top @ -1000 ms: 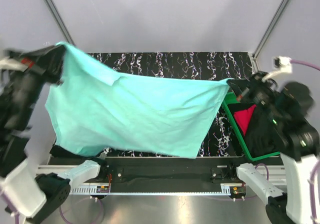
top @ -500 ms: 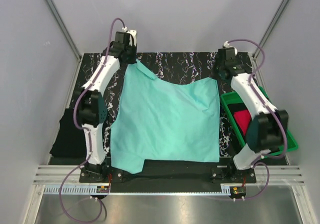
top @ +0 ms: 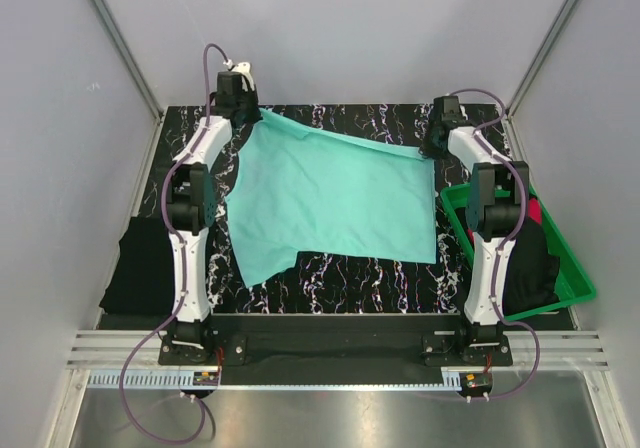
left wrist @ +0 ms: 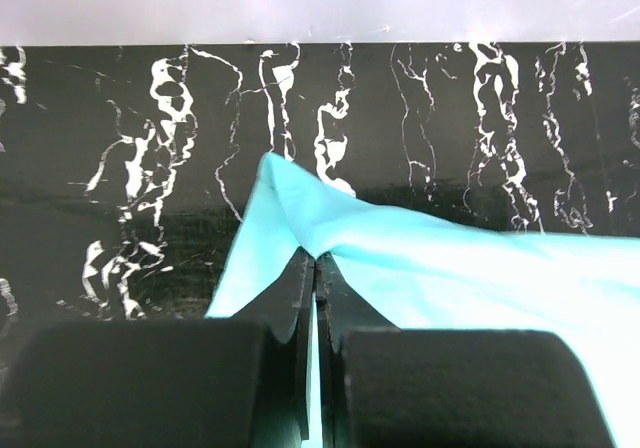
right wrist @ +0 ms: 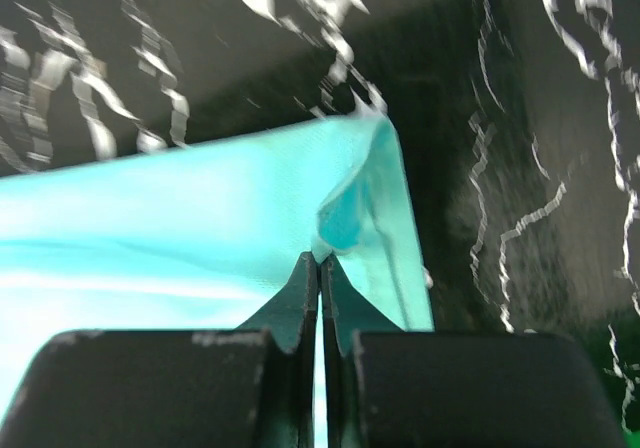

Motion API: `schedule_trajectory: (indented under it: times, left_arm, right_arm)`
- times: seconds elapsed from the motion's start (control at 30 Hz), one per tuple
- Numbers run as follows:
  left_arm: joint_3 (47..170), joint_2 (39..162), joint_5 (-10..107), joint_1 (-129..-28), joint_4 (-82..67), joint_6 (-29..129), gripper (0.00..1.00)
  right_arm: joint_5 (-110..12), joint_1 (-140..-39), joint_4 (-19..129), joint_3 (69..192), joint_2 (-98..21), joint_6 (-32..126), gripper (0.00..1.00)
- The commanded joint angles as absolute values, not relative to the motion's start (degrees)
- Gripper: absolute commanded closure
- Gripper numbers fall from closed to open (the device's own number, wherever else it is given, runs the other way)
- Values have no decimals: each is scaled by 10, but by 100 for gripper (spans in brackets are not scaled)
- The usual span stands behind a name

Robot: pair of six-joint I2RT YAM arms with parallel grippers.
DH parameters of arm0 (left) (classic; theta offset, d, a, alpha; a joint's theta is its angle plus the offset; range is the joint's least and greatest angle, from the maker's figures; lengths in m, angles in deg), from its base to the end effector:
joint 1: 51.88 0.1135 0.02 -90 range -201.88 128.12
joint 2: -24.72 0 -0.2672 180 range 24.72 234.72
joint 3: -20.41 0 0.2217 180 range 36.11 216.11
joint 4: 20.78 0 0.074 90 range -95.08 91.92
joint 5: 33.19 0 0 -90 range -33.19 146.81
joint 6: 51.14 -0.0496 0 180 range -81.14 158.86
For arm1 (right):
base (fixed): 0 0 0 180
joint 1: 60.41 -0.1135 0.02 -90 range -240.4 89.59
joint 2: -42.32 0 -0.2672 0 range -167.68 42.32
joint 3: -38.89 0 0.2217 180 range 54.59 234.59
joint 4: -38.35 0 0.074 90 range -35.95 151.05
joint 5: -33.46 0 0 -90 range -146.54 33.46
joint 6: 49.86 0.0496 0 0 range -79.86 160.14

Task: Fold and stack the t-shirts
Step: Fold the tshirt

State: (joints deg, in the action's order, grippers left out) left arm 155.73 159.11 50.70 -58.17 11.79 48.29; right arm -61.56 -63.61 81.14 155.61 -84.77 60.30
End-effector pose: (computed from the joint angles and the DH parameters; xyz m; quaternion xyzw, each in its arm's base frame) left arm 0.5298 -0.0637 0.2433 0.0021 0.8722 -0.1127 0.4759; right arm 0.4727 0.0221 0.1880 0.1535 0.9355 0.0232 0.3176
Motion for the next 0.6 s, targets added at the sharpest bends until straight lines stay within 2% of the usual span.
schedule_trajectory:
  times: [0.0, 0.13, 0.23, 0.33, 0.57]
  left_arm:
    - [1542, 1552, 471, -578, 47, 518, 100]
    - [1529, 1539, 460, -569, 65, 569, 100]
    - [1519, 1513, 499, -566, 126, 625, 100]
    - [1463, 1470, 497, -556, 153, 684, 100]
    - [1402, 1413, 471, -538, 230, 706, 100]
  right_arm:
    - [-591, -633, 795, 1605, -846, 604, 100]
    - [-577, -633, 800, 1615, -844, 616, 100]
    - [-567, -633, 809, 1613, -841, 627, 100]
    - [-567, -633, 816, 1602, -831, 637, 100]
    - [-546, -633, 834, 1575, -799, 643, 100]
